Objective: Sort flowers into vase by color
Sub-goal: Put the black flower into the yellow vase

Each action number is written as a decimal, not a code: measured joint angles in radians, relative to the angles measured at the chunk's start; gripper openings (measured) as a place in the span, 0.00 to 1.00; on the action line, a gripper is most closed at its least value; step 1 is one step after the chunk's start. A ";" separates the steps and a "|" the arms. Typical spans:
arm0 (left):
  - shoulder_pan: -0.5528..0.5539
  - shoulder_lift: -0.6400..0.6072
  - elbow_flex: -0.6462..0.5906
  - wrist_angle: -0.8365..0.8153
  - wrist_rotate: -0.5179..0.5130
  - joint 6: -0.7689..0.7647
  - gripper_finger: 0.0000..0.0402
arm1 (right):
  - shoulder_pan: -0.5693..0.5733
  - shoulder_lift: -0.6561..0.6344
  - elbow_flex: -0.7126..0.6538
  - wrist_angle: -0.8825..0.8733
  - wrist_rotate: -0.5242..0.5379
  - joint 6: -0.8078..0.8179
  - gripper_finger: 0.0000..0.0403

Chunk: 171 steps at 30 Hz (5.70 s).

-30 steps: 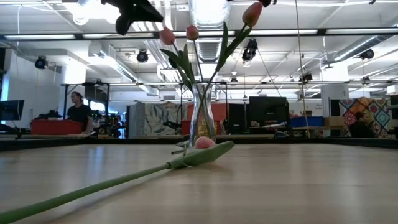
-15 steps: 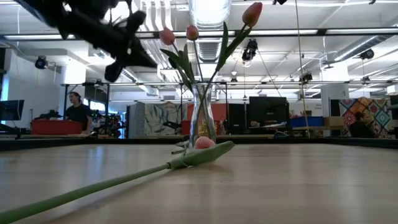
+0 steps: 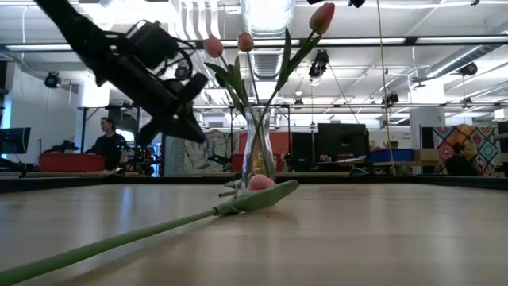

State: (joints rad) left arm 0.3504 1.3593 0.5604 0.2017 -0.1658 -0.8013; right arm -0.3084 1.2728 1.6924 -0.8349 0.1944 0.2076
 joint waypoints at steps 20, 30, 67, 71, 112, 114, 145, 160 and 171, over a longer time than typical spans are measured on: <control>0.000 0.414 0.280 0.003 -0.008 0.018 0.43 | 0.000 -0.001 0.000 -0.006 0.018 0.001 0.03; 0.002 0.493 0.301 -0.027 -0.008 0.002 0.39 | 0.000 -0.001 0.000 -0.006 0.042 0.001 0.03; 0.007 0.113 0.076 -0.064 -0.033 0.087 0.13 | 0.000 -0.002 0.000 0.003 0.041 -0.039 0.03; 0.007 0.240 0.151 -0.036 -0.033 0.122 0.25 | 0.000 -0.002 0.000 0.002 0.041 -0.044 0.03; 0.010 0.237 0.353 -0.405 -0.047 0.195 0.00 | 0.000 -0.003 0.000 0.003 0.038 -0.037 0.03; 0.009 0.162 0.317 -0.423 -0.053 0.195 0.00 | 0.000 -0.003 0.000 0.003 0.037 -0.046 0.03; -0.008 -0.343 0.187 -0.427 -0.061 0.223 0.00 | 0.000 -0.003 0.000 0.004 0.034 -0.076 0.03; -0.009 -0.347 0.287 -0.468 -0.034 0.305 0.00 | 0.002 0.000 -0.008 0.044 -0.117 -0.066 0.03; -0.008 -0.401 0.468 -0.550 -0.036 0.457 0.00 | 0.003 0.000 -0.013 0.107 -0.151 -0.042 0.14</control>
State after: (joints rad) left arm 0.3423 0.9581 1.0287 -0.3480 -0.2020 -0.3447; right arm -0.3058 1.2728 1.6799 -0.7282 0.0434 0.1657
